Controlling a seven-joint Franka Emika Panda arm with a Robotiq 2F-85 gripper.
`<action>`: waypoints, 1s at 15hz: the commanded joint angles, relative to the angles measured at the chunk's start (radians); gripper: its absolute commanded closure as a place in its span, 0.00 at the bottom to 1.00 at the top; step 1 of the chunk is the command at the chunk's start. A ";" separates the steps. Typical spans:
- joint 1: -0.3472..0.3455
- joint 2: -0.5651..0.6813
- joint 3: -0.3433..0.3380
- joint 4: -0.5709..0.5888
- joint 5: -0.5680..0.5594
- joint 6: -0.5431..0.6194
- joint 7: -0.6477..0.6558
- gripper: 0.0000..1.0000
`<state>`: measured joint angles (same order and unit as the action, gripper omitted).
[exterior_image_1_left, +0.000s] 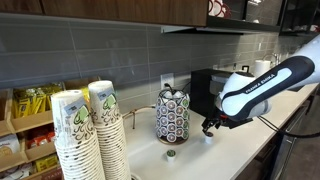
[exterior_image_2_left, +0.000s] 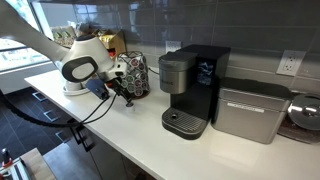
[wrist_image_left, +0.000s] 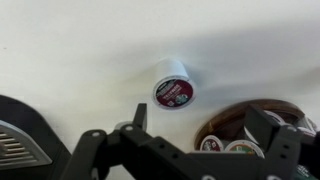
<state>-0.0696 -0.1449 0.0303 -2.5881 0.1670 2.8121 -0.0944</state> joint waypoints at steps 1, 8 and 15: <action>0.041 0.027 -0.032 0.016 0.003 -0.010 -0.005 0.00; 0.030 0.071 -0.039 0.032 -0.058 -0.004 0.026 0.00; 0.030 0.105 -0.050 0.044 -0.064 0.012 0.027 0.00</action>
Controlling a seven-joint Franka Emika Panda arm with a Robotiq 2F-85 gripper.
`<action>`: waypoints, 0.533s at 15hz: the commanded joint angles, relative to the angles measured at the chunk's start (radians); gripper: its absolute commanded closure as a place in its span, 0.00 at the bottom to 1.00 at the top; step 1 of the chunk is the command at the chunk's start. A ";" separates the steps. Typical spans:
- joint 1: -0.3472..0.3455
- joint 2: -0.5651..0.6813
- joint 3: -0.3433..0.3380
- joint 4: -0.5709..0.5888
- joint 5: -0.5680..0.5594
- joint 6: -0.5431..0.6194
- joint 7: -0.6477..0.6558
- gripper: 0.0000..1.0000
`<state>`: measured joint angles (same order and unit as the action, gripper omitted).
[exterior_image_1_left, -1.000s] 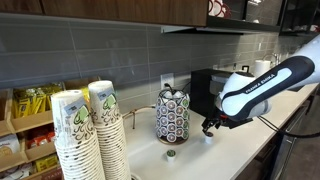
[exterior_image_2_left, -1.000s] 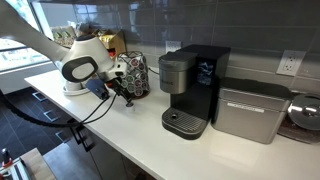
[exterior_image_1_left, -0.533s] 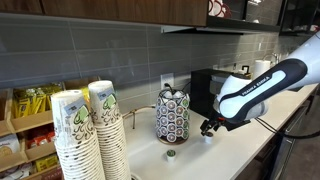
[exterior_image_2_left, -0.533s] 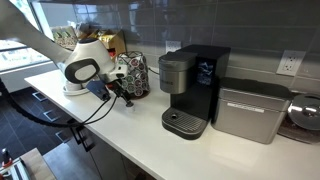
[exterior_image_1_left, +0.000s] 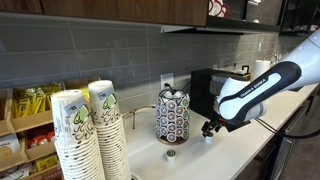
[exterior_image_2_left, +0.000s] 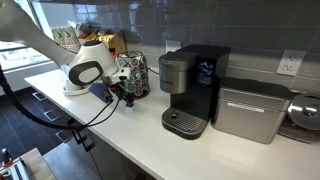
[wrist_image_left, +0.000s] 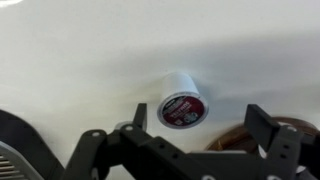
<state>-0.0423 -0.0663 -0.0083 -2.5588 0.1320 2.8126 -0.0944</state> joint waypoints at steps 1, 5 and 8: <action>0.008 0.031 -0.011 0.018 -0.013 0.010 0.018 0.00; 0.006 0.053 -0.010 0.036 -0.028 0.017 0.028 0.00; 0.000 0.063 -0.013 0.041 -0.046 0.013 0.042 0.00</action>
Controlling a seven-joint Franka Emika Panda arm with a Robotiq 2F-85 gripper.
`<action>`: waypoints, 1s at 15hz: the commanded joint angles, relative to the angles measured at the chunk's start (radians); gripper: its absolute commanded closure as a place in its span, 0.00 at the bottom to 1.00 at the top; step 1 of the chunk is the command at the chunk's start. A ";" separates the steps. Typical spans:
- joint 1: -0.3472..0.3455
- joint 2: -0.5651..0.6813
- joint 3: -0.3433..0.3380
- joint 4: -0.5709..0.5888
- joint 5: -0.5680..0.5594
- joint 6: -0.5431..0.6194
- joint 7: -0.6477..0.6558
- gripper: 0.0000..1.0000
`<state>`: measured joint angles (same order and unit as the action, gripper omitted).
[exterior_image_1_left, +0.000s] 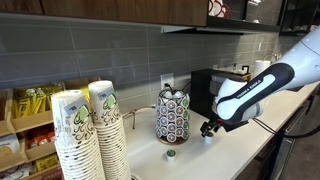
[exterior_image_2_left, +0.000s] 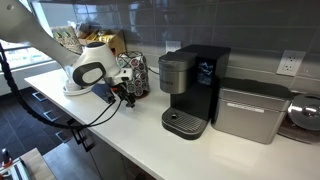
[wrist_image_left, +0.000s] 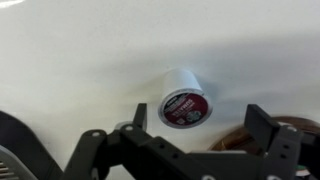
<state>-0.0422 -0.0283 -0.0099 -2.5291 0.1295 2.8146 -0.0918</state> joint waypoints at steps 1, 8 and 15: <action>-0.003 0.027 -0.013 0.011 -0.052 0.010 0.046 0.00; 0.000 0.034 -0.016 0.018 -0.050 0.004 0.045 0.51; 0.006 -0.005 -0.014 0.003 0.047 0.002 -0.031 0.71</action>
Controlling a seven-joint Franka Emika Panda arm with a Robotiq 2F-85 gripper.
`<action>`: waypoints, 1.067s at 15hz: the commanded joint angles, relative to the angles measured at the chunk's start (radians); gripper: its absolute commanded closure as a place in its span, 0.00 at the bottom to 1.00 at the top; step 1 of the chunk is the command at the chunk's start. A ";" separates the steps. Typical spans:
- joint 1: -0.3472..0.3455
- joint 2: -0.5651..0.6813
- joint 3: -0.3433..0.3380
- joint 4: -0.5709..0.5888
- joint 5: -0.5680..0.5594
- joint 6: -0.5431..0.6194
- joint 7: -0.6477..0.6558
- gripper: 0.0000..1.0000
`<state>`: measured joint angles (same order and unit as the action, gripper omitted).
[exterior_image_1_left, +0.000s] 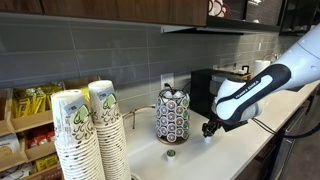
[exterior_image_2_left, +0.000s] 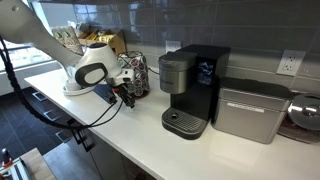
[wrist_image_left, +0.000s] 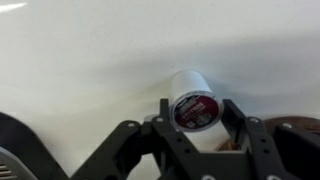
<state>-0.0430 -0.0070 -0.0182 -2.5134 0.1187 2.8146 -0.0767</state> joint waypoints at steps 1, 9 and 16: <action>0.009 -0.037 -0.005 -0.017 0.086 0.005 -0.066 0.71; 0.080 -0.148 -0.052 -0.023 0.660 0.002 -0.523 0.71; 0.133 -0.192 -0.106 0.000 1.171 -0.047 -0.935 0.71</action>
<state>0.0655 -0.1774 -0.0893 -2.5130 1.1347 2.8129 -0.8784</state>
